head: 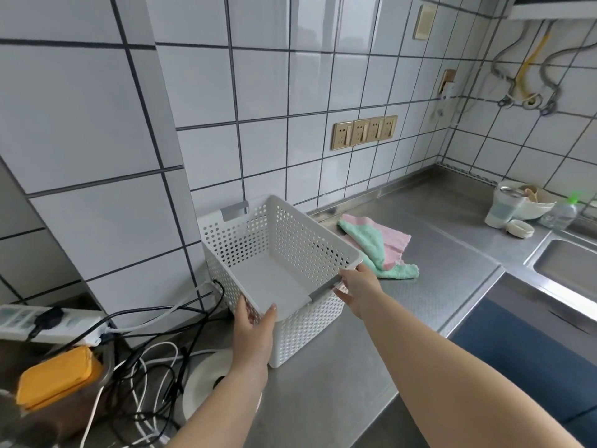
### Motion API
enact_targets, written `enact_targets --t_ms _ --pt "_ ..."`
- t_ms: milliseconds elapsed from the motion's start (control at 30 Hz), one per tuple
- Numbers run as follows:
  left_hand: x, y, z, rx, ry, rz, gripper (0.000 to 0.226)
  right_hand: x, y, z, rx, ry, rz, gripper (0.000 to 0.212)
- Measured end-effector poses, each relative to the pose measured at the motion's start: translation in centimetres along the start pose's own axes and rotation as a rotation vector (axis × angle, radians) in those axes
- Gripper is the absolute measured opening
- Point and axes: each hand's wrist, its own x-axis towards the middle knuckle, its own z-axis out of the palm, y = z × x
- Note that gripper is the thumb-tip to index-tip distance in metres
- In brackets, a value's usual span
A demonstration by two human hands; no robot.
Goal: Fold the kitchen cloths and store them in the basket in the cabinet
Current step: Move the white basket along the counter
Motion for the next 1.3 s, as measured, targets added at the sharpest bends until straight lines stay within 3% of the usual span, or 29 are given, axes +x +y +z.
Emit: enact_targets --t_ms 167,400,500,633,833,1133,1300 --pt "-1.2 1.1 0.2 -0.108 0.041 -0.051 0.088 -1.4 0.1 -0.8 -0.035 -0.033 -0.01 0.031" --pt "-5.7 -1.1 3.2 -0.163 0.123 -0.159 0.073 -3.0 0.5 -3.5 -0.056 -0.036 -0.077 0.037" --pt "-8.6 -2.3 6.0 -0.122 0.078 -0.216 0.063 -5.0 0.9 -6.7 0.001 -0.002 -0.087 0.037" --pt "-12.3 -3.8 10.8 -0.022 -0.09 -0.262 0.06 -8.4 2.3 -13.9 0.048 0.089 -0.102 0.038" --pt "-20.5 -6.9 17.7 0.035 -0.387 -0.289 0.033 -15.6 5.0 -28.0 0.138 0.27 -0.139 0.028" --pt "-44.0 -15.3 25.2 0.198 -0.872 -0.381 0.025 -34.3 15.6 -51.6 0.296 0.621 -0.138 0.031" --pt "-58.5 -20.3 27.9 0.288 -1.036 -0.449 0.022 -46.4 22.0 -61.8 0.441 0.76 -0.12 0.031"
